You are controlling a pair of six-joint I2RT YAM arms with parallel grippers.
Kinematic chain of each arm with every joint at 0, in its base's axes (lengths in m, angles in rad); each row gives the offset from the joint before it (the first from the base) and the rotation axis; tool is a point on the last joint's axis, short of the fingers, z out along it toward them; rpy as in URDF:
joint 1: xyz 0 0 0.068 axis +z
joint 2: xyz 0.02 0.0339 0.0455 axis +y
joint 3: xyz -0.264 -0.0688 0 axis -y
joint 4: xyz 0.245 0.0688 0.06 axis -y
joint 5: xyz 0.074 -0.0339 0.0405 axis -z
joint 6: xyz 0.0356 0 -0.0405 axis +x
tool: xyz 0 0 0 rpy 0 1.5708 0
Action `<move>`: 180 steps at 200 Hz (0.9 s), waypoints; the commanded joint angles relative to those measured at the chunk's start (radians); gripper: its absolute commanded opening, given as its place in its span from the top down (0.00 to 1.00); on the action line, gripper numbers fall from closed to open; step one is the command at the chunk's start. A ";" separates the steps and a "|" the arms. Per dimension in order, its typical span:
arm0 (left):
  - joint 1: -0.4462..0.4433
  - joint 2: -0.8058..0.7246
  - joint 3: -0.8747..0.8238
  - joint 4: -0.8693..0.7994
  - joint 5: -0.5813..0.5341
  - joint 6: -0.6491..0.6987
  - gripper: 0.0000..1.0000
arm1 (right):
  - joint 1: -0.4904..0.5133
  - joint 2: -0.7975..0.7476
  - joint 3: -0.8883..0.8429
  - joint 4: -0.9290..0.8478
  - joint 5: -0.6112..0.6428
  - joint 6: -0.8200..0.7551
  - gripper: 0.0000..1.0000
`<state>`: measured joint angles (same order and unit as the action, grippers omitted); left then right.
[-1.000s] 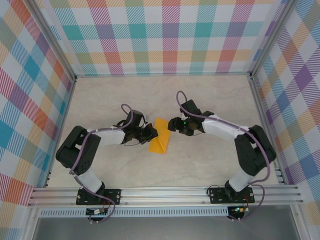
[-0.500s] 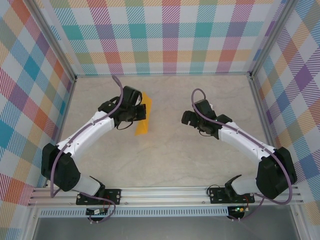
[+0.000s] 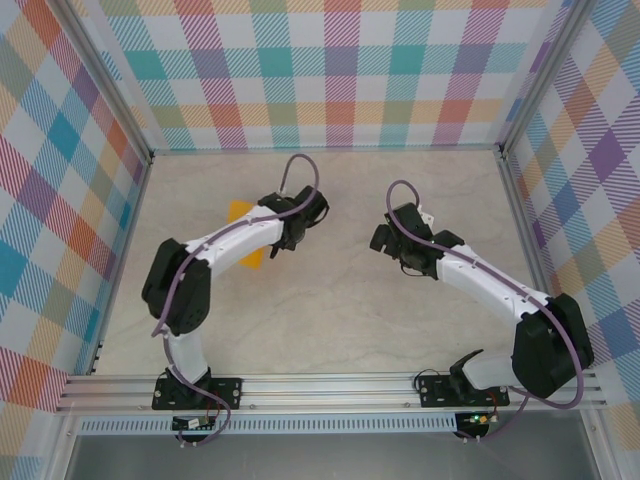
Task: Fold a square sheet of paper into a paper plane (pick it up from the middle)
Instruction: Turn over the paper at the center of the table.
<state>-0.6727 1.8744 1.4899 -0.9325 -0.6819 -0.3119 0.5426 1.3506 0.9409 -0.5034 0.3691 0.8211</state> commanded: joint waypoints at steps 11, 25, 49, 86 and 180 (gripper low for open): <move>-0.062 0.133 0.018 0.004 -0.029 -0.049 0.99 | -0.009 -0.023 -0.022 -0.055 0.033 0.070 0.02; -0.088 0.176 0.026 0.027 -0.013 -0.054 0.99 | -0.010 -0.037 -0.035 -0.057 0.030 0.086 0.02; -0.117 0.225 0.027 0.070 0.041 -0.057 0.99 | -0.010 -0.053 -0.040 -0.072 0.029 0.106 0.02; -0.126 0.212 -0.025 0.170 0.187 -0.056 0.96 | -0.012 -0.045 -0.024 -0.118 0.030 0.137 0.02; -0.112 -0.125 -0.032 0.257 0.616 -0.092 0.48 | -0.026 -0.051 0.004 -0.094 -0.124 0.030 0.02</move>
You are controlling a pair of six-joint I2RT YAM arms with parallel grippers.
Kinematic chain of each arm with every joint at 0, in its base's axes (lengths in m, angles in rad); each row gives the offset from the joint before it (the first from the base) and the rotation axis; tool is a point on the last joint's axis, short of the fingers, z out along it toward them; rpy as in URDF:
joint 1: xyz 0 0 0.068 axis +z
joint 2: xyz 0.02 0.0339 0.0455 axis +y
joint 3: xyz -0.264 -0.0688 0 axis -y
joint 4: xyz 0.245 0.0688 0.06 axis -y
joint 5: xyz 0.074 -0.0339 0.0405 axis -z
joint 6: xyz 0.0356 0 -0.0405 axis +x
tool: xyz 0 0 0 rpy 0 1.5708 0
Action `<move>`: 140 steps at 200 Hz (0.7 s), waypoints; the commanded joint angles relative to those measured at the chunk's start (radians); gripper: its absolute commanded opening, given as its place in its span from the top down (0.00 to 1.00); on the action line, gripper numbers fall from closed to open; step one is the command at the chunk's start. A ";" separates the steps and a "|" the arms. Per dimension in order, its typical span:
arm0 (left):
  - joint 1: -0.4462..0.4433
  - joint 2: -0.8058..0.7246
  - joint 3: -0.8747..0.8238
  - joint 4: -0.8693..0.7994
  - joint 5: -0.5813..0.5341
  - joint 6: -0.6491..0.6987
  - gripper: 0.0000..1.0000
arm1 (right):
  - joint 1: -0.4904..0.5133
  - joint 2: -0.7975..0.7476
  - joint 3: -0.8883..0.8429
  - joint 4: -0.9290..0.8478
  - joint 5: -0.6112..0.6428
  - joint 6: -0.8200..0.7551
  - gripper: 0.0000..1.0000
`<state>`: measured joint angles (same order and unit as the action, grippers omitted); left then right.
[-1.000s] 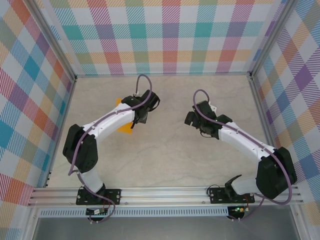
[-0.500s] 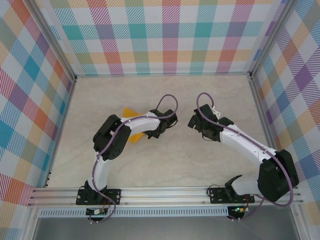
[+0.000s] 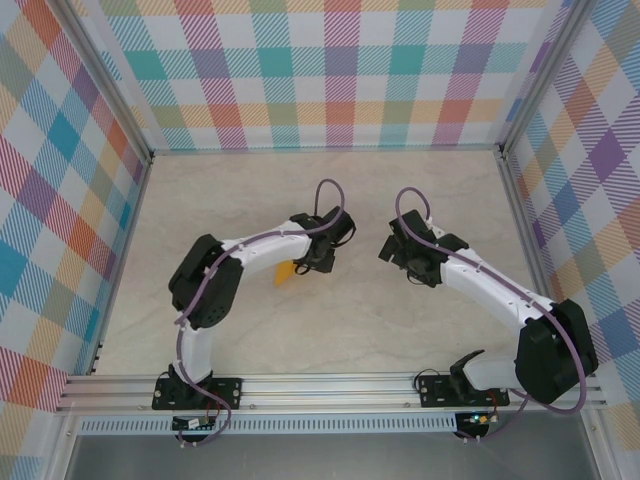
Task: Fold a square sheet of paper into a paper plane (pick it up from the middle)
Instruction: Turn over the paper at the center of the table.
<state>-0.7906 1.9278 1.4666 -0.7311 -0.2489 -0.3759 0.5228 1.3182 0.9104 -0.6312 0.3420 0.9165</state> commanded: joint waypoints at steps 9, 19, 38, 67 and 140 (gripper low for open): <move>0.023 -0.225 -0.026 0.071 0.213 -0.041 0.45 | -0.006 -0.007 0.035 0.063 -0.150 -0.089 0.02; 0.049 -0.271 -0.056 0.092 0.245 -0.060 0.42 | -0.006 0.012 0.040 0.102 -0.215 -0.117 0.03; 0.117 -0.359 -0.142 0.165 0.316 -0.099 0.34 | -0.007 0.068 0.061 0.164 -0.333 -0.153 0.03; 0.244 -0.407 -0.273 0.257 0.418 -0.164 0.34 | -0.005 0.184 0.094 0.286 -0.524 -0.167 0.04; 0.416 -0.128 -0.355 0.509 0.613 -0.212 0.72 | 0.042 0.397 0.211 0.377 -0.689 -0.118 0.06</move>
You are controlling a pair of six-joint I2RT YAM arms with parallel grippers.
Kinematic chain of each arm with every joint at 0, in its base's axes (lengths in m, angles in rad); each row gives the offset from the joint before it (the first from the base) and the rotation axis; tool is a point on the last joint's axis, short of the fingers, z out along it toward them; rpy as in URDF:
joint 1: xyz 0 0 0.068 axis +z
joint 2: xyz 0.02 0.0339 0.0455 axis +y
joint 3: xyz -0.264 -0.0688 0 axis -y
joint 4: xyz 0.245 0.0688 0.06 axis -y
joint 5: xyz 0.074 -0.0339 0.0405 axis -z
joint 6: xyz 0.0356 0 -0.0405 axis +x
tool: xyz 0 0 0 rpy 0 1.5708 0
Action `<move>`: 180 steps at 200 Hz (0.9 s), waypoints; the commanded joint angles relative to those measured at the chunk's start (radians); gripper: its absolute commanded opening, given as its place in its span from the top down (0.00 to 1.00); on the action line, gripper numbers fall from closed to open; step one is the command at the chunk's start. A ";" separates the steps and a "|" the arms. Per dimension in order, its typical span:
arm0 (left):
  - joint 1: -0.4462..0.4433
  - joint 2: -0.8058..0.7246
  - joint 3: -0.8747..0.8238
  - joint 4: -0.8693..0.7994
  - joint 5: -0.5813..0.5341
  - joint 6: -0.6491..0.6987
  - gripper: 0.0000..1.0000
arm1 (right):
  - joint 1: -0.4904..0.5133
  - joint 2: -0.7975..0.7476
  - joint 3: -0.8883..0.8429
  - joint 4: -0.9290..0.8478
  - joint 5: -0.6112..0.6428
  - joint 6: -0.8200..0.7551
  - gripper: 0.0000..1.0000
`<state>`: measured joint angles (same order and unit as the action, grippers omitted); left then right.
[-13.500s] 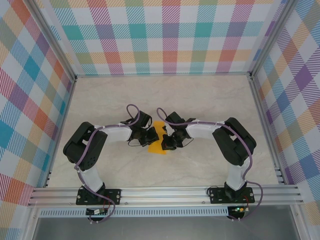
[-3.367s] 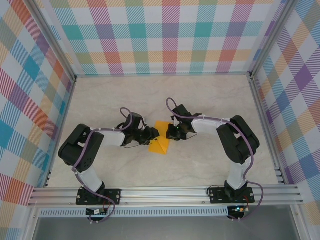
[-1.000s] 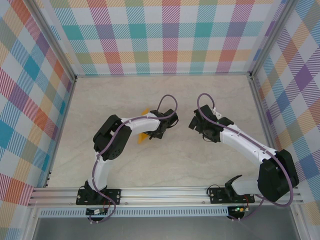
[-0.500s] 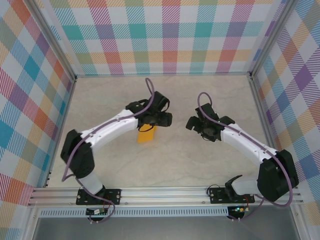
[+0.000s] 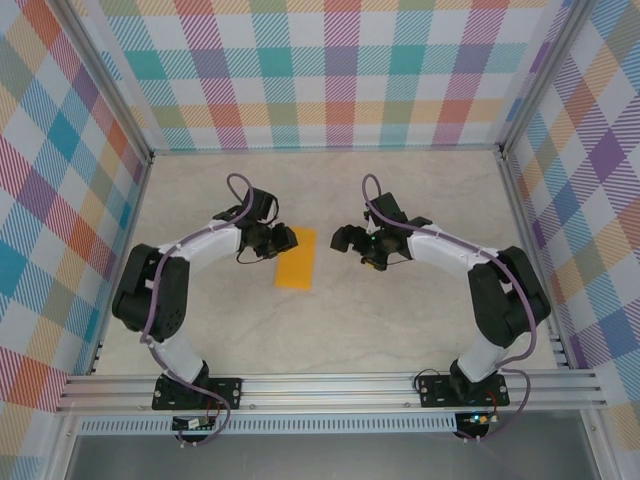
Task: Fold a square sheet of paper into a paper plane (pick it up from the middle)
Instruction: Turn over the paper at the center of the table, then third fold the triangle at the center of the table.
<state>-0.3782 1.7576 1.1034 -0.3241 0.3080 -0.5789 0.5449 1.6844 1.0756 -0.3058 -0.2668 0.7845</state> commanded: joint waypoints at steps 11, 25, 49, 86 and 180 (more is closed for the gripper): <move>0.007 0.071 0.025 0.093 0.030 0.006 0.72 | 0.028 0.051 0.052 0.056 -0.090 0.021 0.07; 0.009 0.098 0.036 0.106 0.004 0.029 0.72 | 0.039 0.077 0.062 0.057 -0.098 0.024 0.07; 0.014 0.132 0.045 0.115 -0.029 0.060 0.72 | 0.051 0.104 0.072 0.057 -0.106 0.027 0.07; 0.020 0.123 0.020 0.144 -0.052 0.084 0.72 | 0.060 0.130 0.085 0.057 -0.118 0.032 0.07; 0.027 0.077 -0.116 0.119 -0.155 -0.026 0.71 | 0.094 0.152 0.091 0.036 -0.123 0.056 0.08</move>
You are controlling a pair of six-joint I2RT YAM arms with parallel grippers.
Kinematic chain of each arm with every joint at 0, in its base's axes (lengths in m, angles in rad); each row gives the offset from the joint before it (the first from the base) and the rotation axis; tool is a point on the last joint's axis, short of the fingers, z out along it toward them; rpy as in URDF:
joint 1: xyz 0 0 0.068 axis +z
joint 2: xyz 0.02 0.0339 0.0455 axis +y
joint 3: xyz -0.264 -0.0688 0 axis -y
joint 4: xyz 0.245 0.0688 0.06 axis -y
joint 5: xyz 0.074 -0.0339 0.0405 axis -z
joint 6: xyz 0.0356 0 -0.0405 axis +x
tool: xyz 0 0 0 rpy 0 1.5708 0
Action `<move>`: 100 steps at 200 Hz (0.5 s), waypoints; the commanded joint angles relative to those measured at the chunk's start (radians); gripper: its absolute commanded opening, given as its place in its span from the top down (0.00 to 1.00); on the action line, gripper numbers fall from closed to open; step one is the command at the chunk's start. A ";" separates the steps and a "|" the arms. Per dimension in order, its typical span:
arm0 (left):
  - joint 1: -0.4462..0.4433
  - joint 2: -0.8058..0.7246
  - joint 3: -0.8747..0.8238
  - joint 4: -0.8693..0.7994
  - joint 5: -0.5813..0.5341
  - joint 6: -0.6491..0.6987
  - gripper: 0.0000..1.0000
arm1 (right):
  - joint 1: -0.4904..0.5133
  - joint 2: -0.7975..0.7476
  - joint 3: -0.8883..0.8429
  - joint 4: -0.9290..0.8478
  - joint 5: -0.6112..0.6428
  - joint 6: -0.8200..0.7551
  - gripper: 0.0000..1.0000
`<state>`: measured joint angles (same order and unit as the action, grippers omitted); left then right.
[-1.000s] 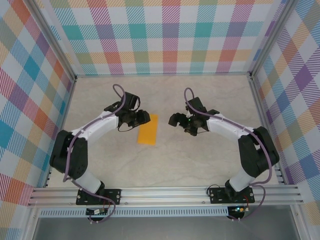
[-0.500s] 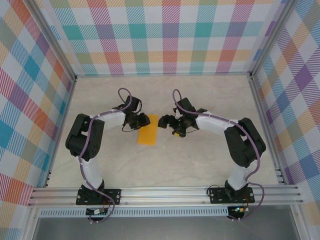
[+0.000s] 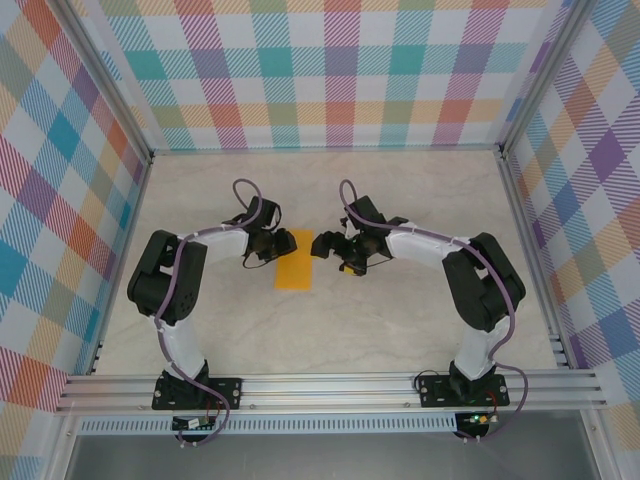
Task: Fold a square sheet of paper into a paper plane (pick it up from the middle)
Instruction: Third fold the triangle at the center of the table.
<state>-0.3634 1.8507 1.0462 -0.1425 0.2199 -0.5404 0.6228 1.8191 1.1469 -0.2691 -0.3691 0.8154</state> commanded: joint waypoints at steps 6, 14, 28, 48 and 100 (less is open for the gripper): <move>0.012 -0.022 -0.074 -0.060 -0.067 -0.082 0.71 | 0.021 0.016 0.022 -0.006 -0.018 0.031 0.08; 0.014 -0.029 -0.089 -0.064 -0.068 -0.105 0.71 | 0.029 0.017 0.026 -0.015 -0.013 0.041 0.08; 0.014 -0.040 -0.111 -0.066 -0.067 -0.138 0.71 | 0.045 0.029 0.042 -0.029 -0.014 0.062 0.10; 0.018 -0.046 -0.125 -0.075 -0.054 -0.179 0.71 | 0.072 0.058 0.065 -0.038 -0.029 0.098 0.13; 0.030 -0.096 -0.174 -0.080 -0.043 -0.251 0.71 | 0.118 0.101 0.094 -0.084 -0.001 0.186 0.24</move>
<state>-0.3523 1.7679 0.9291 -0.1020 0.1928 -0.7414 0.7261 1.9038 1.2160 -0.3077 -0.3790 0.9417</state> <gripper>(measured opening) 0.289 0.772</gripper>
